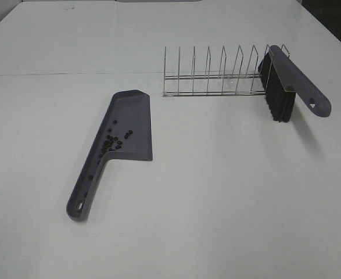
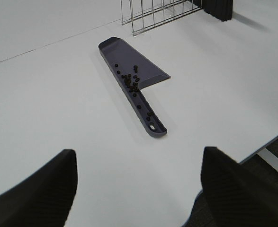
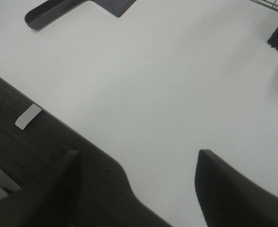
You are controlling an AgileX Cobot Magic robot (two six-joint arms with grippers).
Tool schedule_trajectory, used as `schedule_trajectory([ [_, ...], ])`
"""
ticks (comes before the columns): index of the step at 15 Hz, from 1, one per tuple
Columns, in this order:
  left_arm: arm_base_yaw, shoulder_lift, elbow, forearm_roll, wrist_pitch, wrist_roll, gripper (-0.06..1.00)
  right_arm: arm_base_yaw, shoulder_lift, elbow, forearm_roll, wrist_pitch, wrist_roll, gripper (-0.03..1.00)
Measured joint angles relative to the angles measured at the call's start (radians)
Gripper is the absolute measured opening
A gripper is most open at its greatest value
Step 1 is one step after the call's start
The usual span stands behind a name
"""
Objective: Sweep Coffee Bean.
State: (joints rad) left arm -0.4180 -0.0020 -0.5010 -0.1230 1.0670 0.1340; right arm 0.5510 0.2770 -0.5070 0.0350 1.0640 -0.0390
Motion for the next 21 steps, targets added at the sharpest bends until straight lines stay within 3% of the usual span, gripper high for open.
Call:
schedule_trajectory([
  [9, 0.0, 0.0, 0.0, 0.0, 0.0, 0.0, 0.67, 0.0, 0.0, 0.0, 0.0, 0.0, 0.0, 0.56],
  [11, 0.036, 0.0, 0.0, 0.0, 0.0, 0.0, 0.67, -0.012, 0.0, 0.0, 0.001, 0.0, 0.0, 0.56],
  [17, 0.38, 0.0, 0.001, 0.0, 0.0, 0.0, 0.67, -0.35, -0.071, 0.0, 0.008, -0.001, 0.0, 0.56],
  [21, 0.377, 0.0, 0.001, 0.0, 0.0, 0.0, 0.67, -0.506, -0.247, 0.0, 0.008, -0.001, 0.0, 0.56],
])
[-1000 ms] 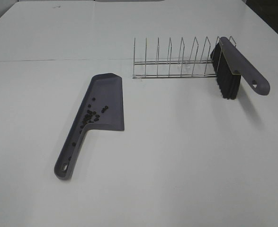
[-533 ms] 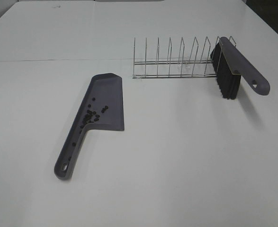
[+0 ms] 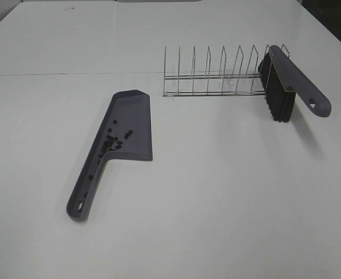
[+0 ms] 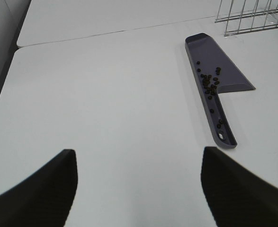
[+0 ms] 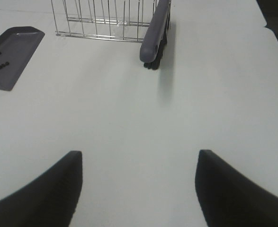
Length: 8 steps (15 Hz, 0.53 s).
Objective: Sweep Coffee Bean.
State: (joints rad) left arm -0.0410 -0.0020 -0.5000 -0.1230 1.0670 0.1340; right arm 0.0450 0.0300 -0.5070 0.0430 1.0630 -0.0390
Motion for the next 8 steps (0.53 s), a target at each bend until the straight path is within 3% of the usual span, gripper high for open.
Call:
schedule_trajectory([
  [8, -0.015, 0.0, 0.0, 0.0, 0.0, 0.0, 0.67, -0.005, -0.035, 0.0, 0.004, 0.0, 0.0, 0.56],
])
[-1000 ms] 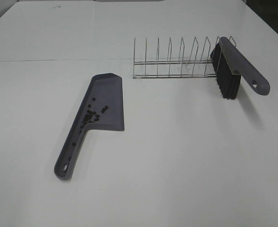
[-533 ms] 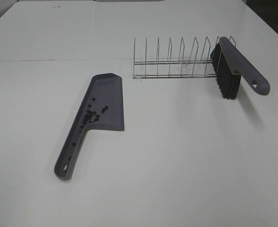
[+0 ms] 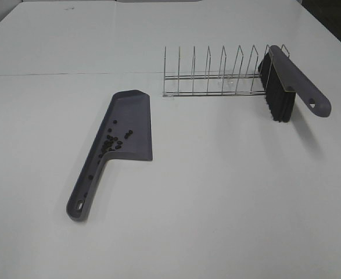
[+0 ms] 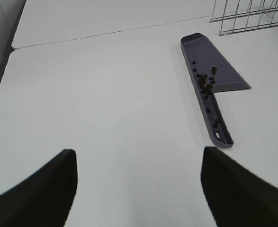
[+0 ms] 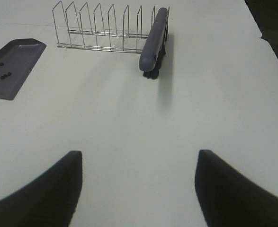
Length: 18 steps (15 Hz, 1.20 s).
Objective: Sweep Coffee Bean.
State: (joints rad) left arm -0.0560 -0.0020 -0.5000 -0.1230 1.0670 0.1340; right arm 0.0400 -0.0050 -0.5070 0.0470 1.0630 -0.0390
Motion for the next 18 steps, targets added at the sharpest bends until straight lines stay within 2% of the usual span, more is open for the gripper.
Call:
schedule_trajectory([
  [18, 0.0, 0.0, 0.001, 0.0, 0.0, 0.0, 0.67, 0.0, 0.0, 0.0, 0.003, 0.0, 0.0, 0.56],
])
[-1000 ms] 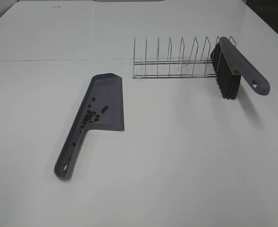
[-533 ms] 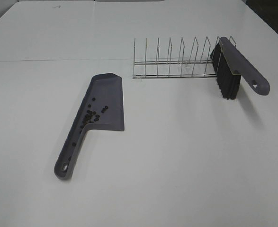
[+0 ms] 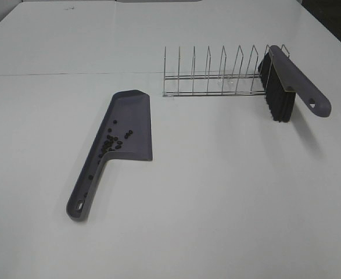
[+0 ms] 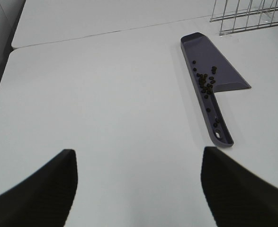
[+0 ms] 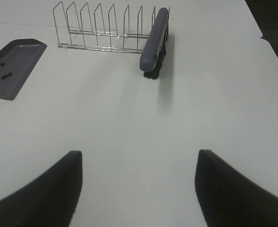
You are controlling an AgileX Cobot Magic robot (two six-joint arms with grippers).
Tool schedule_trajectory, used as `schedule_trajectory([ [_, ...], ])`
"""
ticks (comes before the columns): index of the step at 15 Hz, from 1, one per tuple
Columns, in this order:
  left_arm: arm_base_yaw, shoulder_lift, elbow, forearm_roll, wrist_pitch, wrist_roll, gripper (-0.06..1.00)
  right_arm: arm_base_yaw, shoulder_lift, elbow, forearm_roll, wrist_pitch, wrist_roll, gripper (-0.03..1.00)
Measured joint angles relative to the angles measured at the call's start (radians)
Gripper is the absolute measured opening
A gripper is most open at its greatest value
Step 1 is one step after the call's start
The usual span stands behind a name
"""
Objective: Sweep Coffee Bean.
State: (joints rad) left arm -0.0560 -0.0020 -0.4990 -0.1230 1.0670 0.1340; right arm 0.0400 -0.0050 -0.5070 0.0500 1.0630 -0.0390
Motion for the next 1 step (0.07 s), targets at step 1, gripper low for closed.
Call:
schedule_trajectory([
  [1, 0.0, 0.0, 0.0, 0.0, 0.0, 0.0, 0.67, 0.0, 0.0, 0.0, 0.0, 0.0, 0.0, 0.56],
])
